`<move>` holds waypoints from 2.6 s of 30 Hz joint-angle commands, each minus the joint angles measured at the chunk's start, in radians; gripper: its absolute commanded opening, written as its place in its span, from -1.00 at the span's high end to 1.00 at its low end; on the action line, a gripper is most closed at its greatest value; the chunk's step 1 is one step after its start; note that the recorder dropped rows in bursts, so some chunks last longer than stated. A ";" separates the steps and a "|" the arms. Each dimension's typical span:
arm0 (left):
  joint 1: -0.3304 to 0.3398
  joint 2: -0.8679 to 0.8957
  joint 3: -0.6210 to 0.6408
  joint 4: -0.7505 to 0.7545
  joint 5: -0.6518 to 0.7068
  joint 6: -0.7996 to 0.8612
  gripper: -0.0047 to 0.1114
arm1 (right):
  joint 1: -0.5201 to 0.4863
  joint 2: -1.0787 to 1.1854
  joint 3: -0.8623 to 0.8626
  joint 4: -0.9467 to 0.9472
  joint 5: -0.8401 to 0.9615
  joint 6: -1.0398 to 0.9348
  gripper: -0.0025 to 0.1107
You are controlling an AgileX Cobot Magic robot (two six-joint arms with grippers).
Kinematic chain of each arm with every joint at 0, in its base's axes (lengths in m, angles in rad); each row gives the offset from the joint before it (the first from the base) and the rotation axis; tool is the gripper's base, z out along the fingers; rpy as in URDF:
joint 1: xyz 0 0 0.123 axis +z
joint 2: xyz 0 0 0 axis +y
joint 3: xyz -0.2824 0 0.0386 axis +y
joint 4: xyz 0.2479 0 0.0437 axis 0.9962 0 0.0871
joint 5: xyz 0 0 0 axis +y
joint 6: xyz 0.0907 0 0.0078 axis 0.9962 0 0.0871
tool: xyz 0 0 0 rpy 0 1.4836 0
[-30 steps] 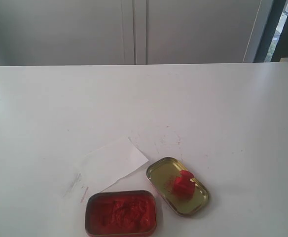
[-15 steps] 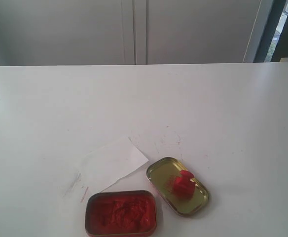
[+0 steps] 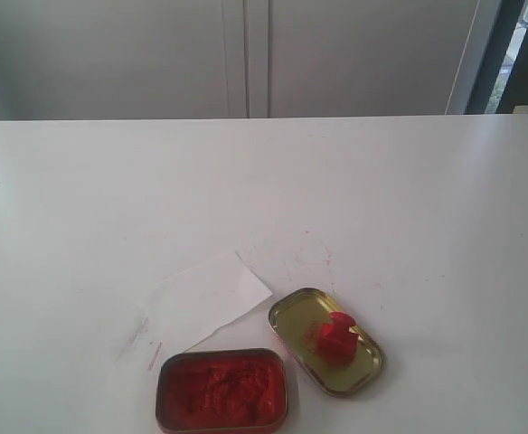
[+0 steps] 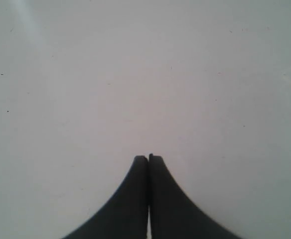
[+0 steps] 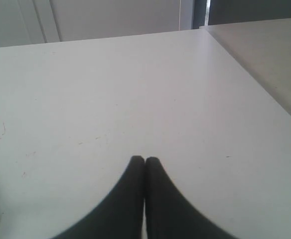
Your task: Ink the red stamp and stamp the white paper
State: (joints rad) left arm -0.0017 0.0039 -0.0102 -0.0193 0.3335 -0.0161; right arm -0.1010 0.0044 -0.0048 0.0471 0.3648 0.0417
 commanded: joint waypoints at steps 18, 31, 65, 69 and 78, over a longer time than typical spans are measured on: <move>0.000 -0.004 0.010 -0.002 0.007 -0.002 0.92 | 0.002 -0.004 0.005 0.001 -0.411 -0.003 0.96; 0.000 -0.004 0.010 -0.002 0.007 -0.002 0.92 | 0.002 -0.004 0.005 0.001 -0.528 -0.003 0.96; 0.000 -0.004 0.010 -0.002 0.007 -0.002 0.92 | 0.002 -0.004 -0.170 0.001 -0.296 -0.004 0.96; 0.000 -0.004 0.010 -0.002 0.007 -0.002 0.92 | 0.002 0.024 -0.218 0.001 -0.285 -0.004 0.96; 0.000 -0.004 0.010 -0.002 0.007 -0.002 0.92 | 0.002 0.140 -0.308 0.001 -0.260 -0.017 0.96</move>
State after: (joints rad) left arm -0.0017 0.0039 -0.0102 -0.0193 0.3335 -0.0161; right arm -0.1010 0.1162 -0.2864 0.0471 0.0863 0.0361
